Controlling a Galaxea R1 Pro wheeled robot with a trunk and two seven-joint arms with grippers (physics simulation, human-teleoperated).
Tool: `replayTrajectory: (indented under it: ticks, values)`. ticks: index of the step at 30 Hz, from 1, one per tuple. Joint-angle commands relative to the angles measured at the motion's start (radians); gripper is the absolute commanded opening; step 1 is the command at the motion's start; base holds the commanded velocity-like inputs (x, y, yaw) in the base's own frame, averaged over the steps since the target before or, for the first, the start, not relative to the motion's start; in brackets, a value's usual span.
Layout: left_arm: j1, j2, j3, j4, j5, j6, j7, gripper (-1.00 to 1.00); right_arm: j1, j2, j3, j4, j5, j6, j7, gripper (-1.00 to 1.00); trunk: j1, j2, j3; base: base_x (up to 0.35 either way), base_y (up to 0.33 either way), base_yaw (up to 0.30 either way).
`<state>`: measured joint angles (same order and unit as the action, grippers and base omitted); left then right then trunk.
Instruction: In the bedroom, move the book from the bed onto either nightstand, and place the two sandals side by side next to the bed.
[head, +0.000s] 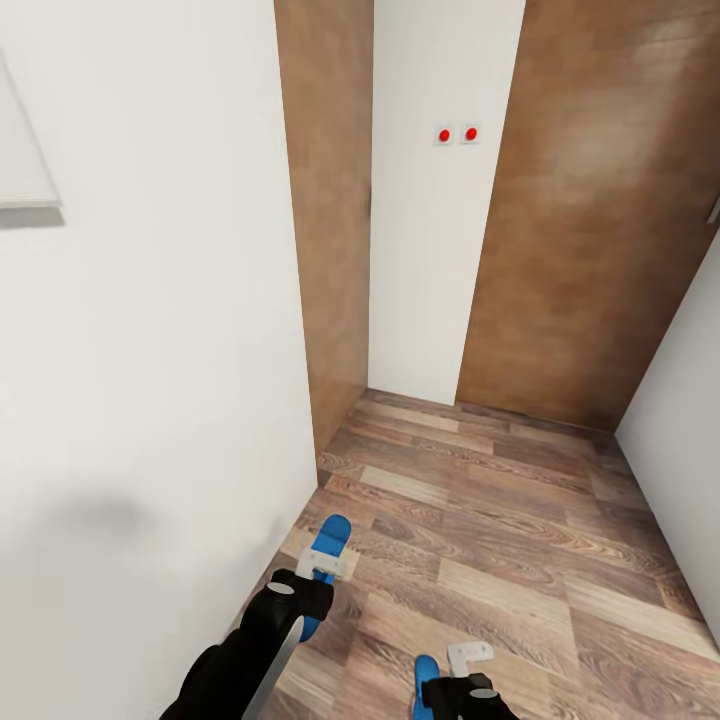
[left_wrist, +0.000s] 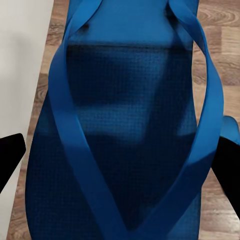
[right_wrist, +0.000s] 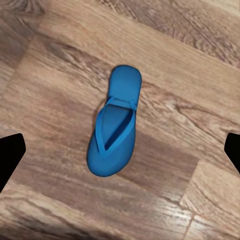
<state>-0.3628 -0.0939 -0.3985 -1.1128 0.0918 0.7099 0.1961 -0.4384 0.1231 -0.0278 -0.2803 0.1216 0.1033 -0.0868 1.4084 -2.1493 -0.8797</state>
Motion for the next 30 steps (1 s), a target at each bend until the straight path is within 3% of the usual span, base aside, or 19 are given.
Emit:
replayTrajectory:
  ticks: [1, 30]
  values:
    - [-0.001, 0.000, -0.002, -0.001, 0.009, 0.004, 0.009, -1.00, 0.000, 0.000, -0.003, -0.002, 0.010, 0.007, -0.002, 1.00, 0.004, -0.008, -0.004, 0.000, 0.000, 0.000]
    - [-0.001, 0.000, -0.003, 0.005, 0.008, -0.022, 0.006, -1.00, 0.000, -0.003, -0.003, -0.002, 0.010, 0.006, -0.002, 1.00, 0.115, -0.211, -0.095, 0.000, 0.000, 0.000]
